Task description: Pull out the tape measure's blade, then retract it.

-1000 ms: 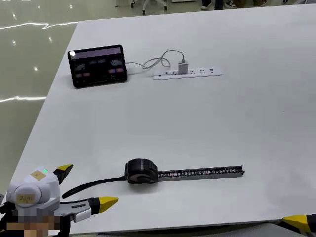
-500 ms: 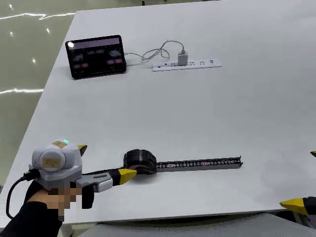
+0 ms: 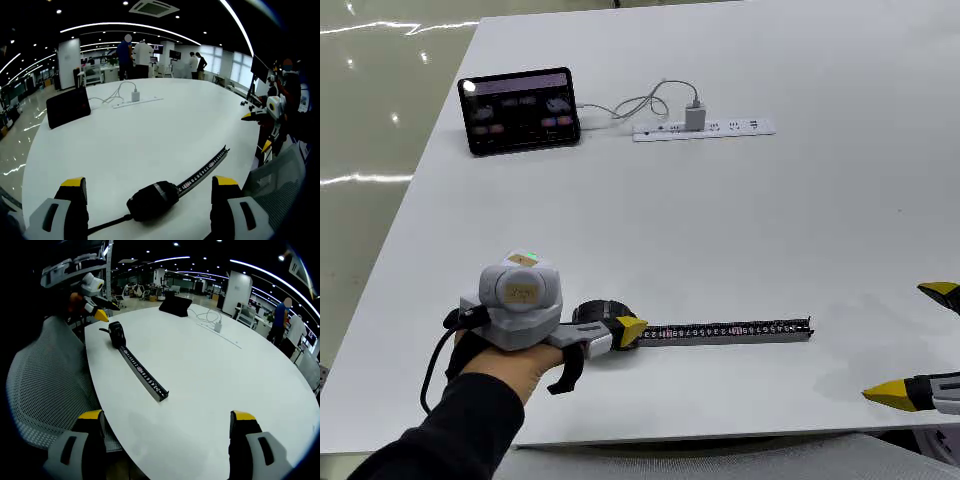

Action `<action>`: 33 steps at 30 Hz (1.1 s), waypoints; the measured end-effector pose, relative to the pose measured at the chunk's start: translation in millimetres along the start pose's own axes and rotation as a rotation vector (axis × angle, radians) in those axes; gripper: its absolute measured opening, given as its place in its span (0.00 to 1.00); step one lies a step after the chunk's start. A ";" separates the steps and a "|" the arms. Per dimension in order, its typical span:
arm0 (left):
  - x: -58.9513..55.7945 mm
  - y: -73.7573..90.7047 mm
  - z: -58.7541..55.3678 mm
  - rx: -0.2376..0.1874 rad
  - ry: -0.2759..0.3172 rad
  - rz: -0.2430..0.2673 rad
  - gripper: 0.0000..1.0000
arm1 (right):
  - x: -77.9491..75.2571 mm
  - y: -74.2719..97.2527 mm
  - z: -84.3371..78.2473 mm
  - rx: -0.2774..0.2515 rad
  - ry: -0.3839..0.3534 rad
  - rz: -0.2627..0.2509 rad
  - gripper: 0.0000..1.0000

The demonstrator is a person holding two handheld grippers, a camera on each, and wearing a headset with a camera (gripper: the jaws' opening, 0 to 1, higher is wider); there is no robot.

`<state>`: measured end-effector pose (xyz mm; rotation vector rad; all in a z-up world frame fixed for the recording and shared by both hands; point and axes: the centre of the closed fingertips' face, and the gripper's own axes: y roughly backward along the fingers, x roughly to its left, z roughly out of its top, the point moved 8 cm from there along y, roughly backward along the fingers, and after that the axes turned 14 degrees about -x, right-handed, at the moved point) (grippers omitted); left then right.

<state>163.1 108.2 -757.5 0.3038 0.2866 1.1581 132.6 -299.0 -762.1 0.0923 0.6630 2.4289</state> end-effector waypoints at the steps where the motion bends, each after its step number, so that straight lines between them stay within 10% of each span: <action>1: 0.0 -1.6 -3.3 -0.002 0.009 0.008 1.00 | -0.3 -2.9 2.3 -0.002 0.007 0.005 1.00; 5: -2.1 -4.3 -26.2 0.019 0.141 0.063 1.00 | -1.1 -20.7 13.9 -0.001 0.021 0.040 1.00; 15: -5.4 -23.8 -42.1 0.037 -0.007 0.048 1.00 | -3.2 -50.5 19.1 0.055 0.091 0.142 1.00; 23: -25.8 -30.4 -54.4 0.087 0.003 -0.002 1.00 | -11.6 -66.6 20.3 0.123 0.176 0.235 1.00; 33: -15.1 -29.8 -53.4 0.052 0.085 0.052 1.00 | -14.2 -103.8 9.3 0.196 0.274 0.397 0.93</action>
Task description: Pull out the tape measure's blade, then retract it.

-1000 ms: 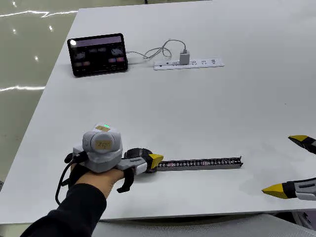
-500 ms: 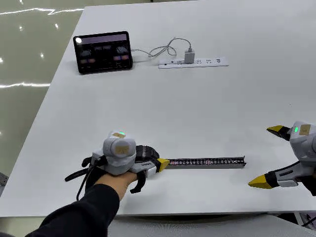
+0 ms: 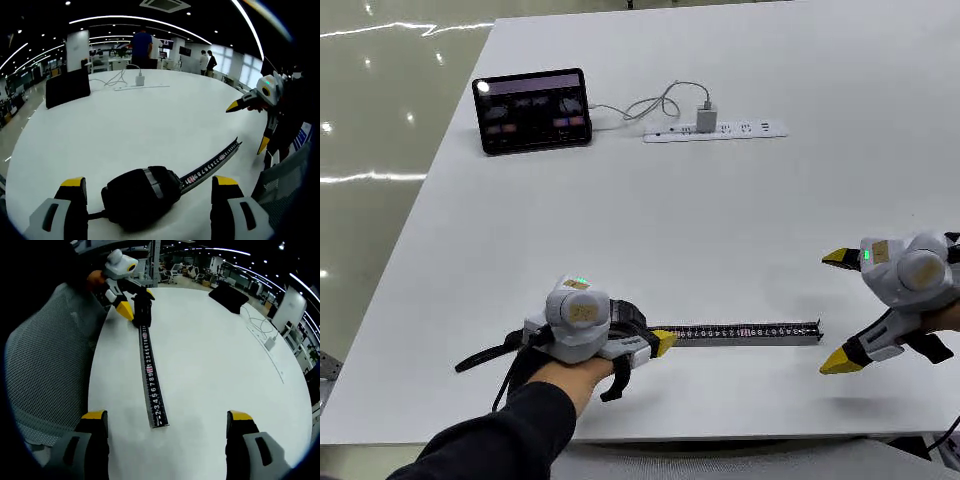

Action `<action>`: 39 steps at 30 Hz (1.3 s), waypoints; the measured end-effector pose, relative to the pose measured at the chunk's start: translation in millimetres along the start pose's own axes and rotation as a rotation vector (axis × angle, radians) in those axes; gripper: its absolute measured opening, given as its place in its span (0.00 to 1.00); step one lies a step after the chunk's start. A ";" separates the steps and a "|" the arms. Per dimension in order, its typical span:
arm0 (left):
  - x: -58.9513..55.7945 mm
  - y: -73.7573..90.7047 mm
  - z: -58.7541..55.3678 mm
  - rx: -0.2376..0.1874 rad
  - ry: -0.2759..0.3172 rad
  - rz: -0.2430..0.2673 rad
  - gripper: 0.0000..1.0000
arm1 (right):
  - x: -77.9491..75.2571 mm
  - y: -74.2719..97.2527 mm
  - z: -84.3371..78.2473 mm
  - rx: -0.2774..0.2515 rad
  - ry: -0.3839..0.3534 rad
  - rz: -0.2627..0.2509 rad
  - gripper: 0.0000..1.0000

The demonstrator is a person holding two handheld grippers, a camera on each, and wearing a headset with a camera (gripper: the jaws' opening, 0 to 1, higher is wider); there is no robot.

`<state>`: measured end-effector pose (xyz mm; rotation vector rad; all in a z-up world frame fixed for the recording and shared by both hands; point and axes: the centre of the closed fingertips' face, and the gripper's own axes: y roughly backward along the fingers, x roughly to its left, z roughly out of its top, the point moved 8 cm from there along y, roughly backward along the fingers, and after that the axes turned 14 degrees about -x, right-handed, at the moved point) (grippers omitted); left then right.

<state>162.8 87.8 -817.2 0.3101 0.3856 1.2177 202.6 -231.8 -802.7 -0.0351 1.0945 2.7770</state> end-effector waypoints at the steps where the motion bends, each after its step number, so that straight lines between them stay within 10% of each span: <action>1: -0.3 -0.3 0.0 -0.003 -0.001 -0.002 1.00 | -0.7 -2.8 -2.7 0.012 0.019 0.010 0.91; 18: 5.1 -0.5 1.8 -0.045 0.031 0.010 0.97 | 3.4 -13.4 -19.9 0.097 -0.013 0.109 0.33; 39: 3.5 1.2 1.9 -0.016 0.056 0.037 0.86 | 5.3 -20.6 -14.3 0.196 0.000 0.109 0.12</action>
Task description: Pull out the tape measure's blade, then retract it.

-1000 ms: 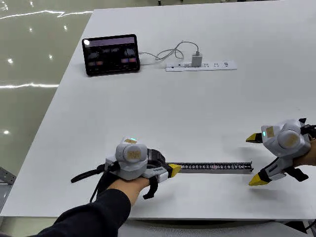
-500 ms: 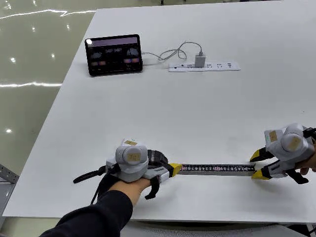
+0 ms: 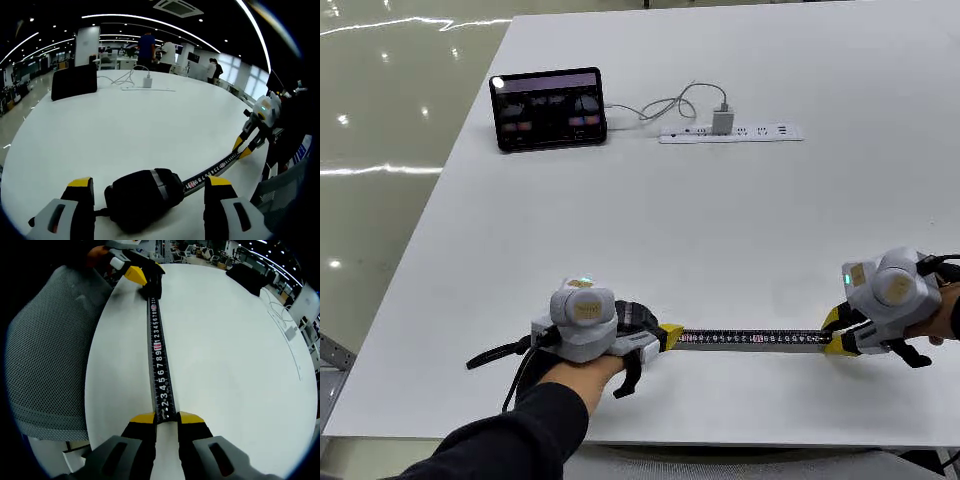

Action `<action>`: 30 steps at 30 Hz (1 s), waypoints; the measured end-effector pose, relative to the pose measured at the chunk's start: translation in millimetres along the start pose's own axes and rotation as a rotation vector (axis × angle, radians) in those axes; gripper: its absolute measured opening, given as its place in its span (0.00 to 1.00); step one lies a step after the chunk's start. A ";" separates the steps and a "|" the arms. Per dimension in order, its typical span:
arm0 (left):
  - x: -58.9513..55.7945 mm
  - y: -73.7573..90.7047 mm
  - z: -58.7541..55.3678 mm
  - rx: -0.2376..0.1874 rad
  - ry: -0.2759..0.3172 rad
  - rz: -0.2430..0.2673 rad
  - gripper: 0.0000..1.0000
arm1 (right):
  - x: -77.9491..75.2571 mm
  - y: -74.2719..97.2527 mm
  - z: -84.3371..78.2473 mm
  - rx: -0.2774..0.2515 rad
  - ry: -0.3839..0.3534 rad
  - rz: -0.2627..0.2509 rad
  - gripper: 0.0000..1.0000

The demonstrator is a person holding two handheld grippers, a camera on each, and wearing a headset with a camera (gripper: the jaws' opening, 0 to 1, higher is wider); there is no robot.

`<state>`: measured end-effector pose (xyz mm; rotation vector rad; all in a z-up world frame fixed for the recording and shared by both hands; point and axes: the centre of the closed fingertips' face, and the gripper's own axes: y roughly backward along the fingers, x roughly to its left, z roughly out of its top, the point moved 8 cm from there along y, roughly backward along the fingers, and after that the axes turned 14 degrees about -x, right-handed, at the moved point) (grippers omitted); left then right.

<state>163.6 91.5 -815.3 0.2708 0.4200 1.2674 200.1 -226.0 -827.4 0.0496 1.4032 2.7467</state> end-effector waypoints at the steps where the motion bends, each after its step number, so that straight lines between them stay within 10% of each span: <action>1: 0.2 -0.7 -0.8 -0.001 -0.003 0.001 0.86 | 0.7 -0.2 0.8 0.014 0.016 0.003 0.12; 10: 9.2 -3.1 -1.5 -0.005 0.019 0.086 0.73 | -0.9 -0.6 -0.9 0.021 -0.056 -0.012 0.11; 30: 0.7 -4.5 -4.3 0.028 -0.055 0.059 0.61 | -4.0 -4.3 -2.4 0.059 -0.085 -0.048 0.11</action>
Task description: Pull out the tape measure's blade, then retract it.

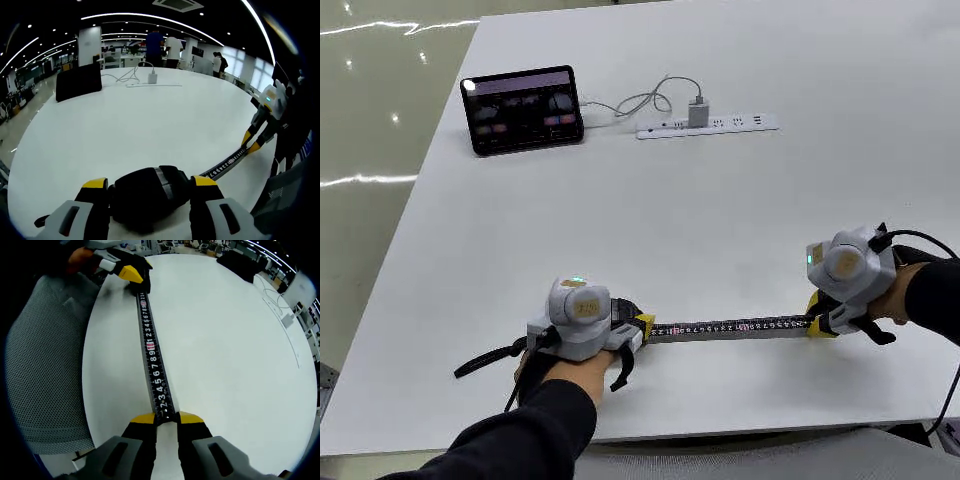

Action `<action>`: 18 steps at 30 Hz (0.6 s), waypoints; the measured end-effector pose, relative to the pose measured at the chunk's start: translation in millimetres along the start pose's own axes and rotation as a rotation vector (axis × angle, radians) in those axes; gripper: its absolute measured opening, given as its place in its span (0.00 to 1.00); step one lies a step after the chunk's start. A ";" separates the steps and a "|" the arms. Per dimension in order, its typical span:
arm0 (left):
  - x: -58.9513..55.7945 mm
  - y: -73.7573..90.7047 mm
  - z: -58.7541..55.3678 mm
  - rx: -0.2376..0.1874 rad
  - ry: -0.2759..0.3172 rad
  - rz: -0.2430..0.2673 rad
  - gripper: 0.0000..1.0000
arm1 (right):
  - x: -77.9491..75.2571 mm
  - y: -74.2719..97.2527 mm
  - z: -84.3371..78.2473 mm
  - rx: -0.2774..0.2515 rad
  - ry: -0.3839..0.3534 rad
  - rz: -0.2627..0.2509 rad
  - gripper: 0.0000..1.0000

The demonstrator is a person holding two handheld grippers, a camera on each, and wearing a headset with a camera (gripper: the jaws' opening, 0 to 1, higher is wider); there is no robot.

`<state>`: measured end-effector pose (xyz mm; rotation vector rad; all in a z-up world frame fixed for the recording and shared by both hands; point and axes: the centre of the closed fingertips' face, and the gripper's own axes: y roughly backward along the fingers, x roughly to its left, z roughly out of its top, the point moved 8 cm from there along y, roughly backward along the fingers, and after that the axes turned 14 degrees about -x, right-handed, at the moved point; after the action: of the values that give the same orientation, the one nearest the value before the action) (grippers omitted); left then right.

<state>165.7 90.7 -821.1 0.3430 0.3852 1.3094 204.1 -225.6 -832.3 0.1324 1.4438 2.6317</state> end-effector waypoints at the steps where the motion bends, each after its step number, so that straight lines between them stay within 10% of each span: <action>1: 0.4 -0.3 -0.4 0.004 -0.004 0.000 0.60 | -0.2 0.1 -0.3 -0.006 0.006 0.000 0.11; 18: 1.5 0.3 1.2 0.018 -0.013 -0.002 0.60 | 0.0 -1.8 -2.2 -0.056 0.038 0.014 0.11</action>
<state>166.3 92.2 -820.0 0.3660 0.3870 1.3021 204.0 -226.5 -835.1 0.0879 1.3840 2.6968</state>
